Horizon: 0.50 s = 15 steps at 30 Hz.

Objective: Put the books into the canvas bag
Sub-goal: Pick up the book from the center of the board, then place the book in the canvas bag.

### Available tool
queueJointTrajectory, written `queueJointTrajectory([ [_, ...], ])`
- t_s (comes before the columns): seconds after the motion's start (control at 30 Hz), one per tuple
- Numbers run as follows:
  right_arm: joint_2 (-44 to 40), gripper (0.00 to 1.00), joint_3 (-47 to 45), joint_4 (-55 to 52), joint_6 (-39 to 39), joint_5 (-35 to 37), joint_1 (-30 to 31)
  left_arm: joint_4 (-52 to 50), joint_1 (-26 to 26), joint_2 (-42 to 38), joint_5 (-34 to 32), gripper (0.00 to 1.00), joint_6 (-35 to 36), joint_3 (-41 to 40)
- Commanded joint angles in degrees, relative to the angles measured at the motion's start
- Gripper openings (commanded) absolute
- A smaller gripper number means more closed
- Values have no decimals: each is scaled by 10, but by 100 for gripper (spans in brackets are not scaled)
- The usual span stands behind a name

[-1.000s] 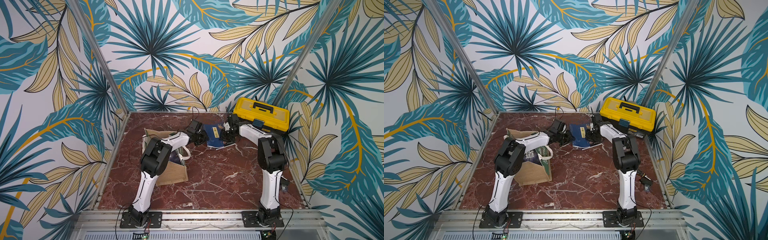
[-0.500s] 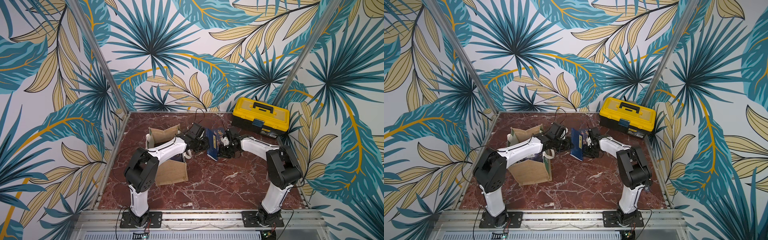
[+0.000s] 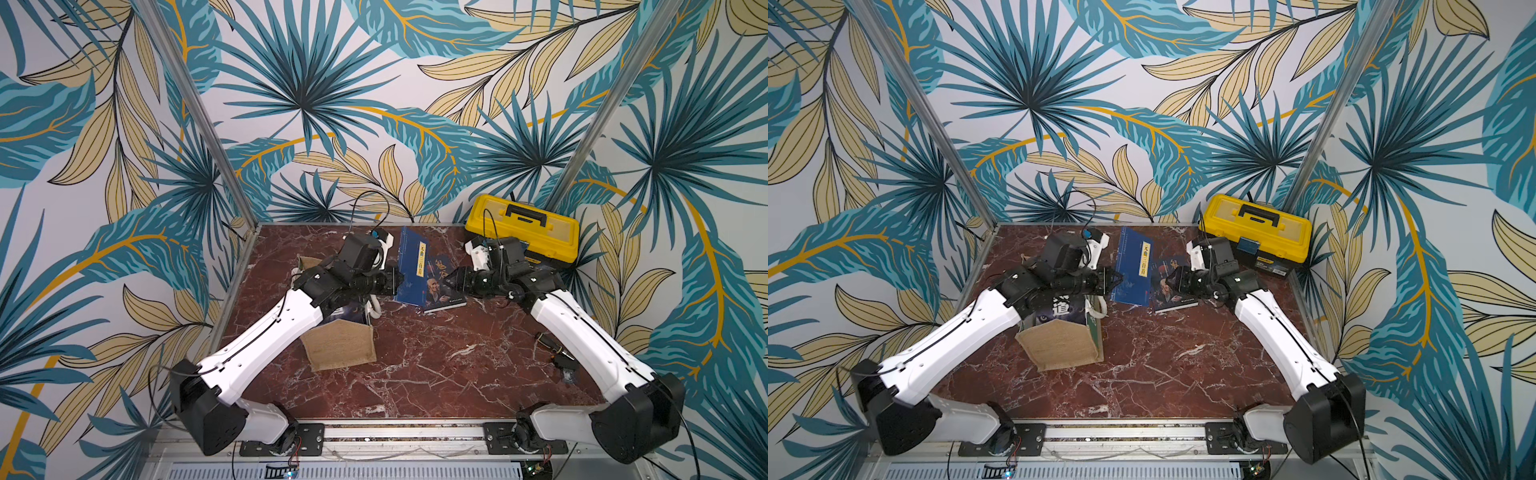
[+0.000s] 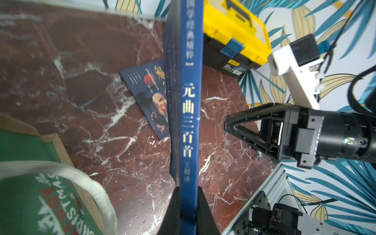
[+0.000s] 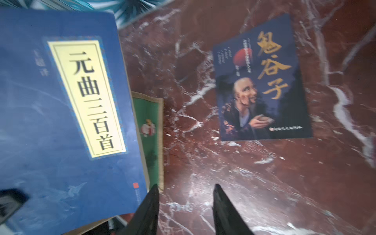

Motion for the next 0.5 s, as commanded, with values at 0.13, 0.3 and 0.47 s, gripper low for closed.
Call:
queueJointTrajectory([
  [0.13, -55, 50, -61, 256, 129, -163, 16, 4, 1, -107, 14, 0, 57, -13],
  [0.3, -58, 57, -60, 332, 163, -196, 32, 5, 1, -150, 33, 0, 41, -16],
  [0.47, -32, 57, -8, 225, 100, -128, 67, -30, 3, -202, -66, 0, 23, -19],
])
